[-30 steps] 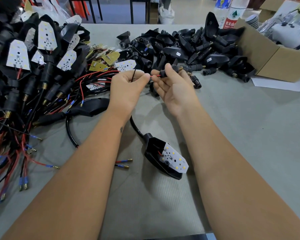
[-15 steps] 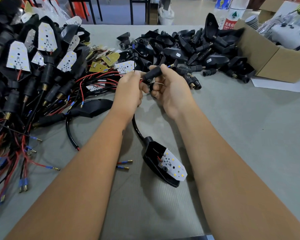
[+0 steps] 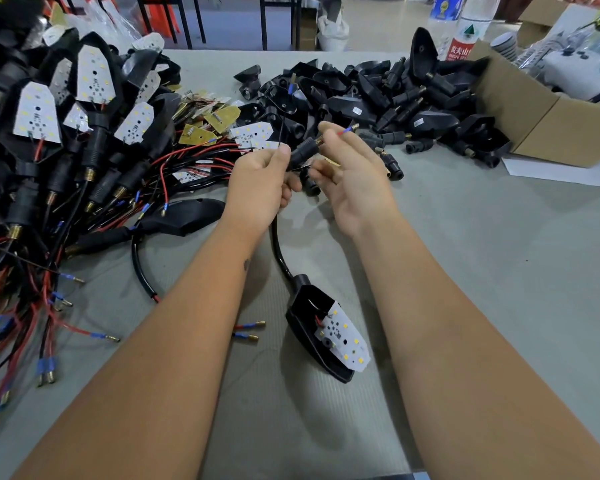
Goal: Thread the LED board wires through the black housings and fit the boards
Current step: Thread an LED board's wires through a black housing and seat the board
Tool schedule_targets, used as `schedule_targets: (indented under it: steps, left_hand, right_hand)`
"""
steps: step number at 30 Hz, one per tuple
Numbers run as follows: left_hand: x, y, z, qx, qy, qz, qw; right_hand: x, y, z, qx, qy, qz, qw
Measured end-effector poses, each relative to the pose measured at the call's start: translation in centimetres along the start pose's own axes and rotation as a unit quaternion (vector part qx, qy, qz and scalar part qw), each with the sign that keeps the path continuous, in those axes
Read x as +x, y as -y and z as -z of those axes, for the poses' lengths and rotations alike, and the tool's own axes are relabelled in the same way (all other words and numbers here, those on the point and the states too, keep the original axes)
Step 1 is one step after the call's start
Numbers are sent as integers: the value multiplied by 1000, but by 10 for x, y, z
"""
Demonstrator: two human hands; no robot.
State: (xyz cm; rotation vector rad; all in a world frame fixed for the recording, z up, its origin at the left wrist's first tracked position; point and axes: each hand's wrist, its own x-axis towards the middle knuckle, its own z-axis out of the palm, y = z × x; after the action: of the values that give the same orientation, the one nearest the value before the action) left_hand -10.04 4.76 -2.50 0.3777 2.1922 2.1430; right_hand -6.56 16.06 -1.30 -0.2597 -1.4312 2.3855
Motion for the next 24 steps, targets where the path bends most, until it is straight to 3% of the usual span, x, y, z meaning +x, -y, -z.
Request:
schedule_targets:
  steps: [3,11,17,24]
  left_hand:
    - [0,0,0,-18,4,7,1000]
    - [1,-4,0,-27,-36,13,999]
    - [1,-9,10,-172,-74,-29,982]
    - [4,-4,11,-62,-100,-65,991]
  right_hand:
    - [-4,-3,-5,-56,36,25,997]
    - [1,-4,-1,-59,-36,23,997]
    - [2,-7,-1,-76,-25,20,997]
    - [2,-9,0,-78,-42,34,995]
